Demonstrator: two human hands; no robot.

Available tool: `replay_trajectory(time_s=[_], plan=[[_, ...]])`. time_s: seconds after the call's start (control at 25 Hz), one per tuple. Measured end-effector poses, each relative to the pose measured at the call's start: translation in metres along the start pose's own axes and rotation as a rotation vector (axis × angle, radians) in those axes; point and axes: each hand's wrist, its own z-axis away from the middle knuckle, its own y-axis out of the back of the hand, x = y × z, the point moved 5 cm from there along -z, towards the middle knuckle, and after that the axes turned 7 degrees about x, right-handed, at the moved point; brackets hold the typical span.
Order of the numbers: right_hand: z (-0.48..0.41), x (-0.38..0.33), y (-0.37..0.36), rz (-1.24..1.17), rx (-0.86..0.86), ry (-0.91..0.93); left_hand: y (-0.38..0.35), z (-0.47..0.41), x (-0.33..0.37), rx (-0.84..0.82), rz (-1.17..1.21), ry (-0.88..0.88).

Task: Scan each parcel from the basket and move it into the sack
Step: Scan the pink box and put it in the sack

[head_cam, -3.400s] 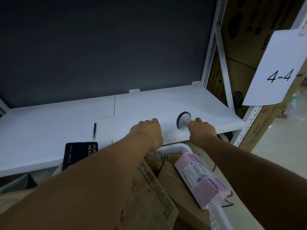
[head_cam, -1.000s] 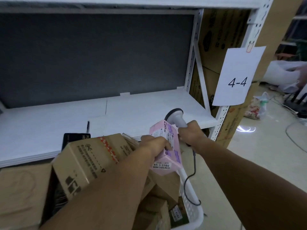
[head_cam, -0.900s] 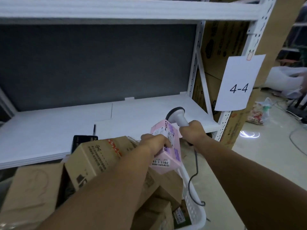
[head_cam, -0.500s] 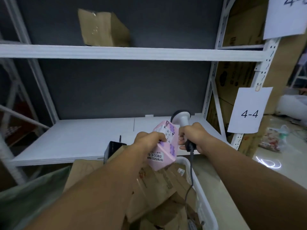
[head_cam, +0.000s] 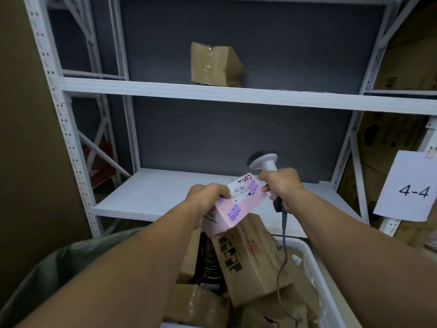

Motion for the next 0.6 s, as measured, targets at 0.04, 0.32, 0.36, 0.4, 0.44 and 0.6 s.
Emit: replay_trajectory(time_s=[0.04,0.32,0.36,0.4,0.44,0.6], plan=[[0.004,-0.002,-0.010,-0.001,-0.021,0.016,0.009,0.000,-0.002,0.016,0.006,0.000],[0.020,-0.004,-0.059,-0.066,-0.227,-0.017,0.049,-0.009,-0.026,0.123,0.168,0.026],[0.022,-0.003,-0.062,-0.070,-0.232,-0.019,0.054,-0.012,-0.030,0.188,0.235,0.029],[0.023,-0.003,-0.063,-0.076,-0.227,-0.025,0.059,-0.015,-0.035,0.253,0.310,0.033],[0.024,-0.002,-0.064,-0.085,-0.217,-0.030,0.062,-0.017,-0.038,0.297,0.376,0.035],[0.025,0.002,-0.070,-0.119,-0.181,-0.045,0.058,-0.011,-0.037,0.290,0.492,0.037]])
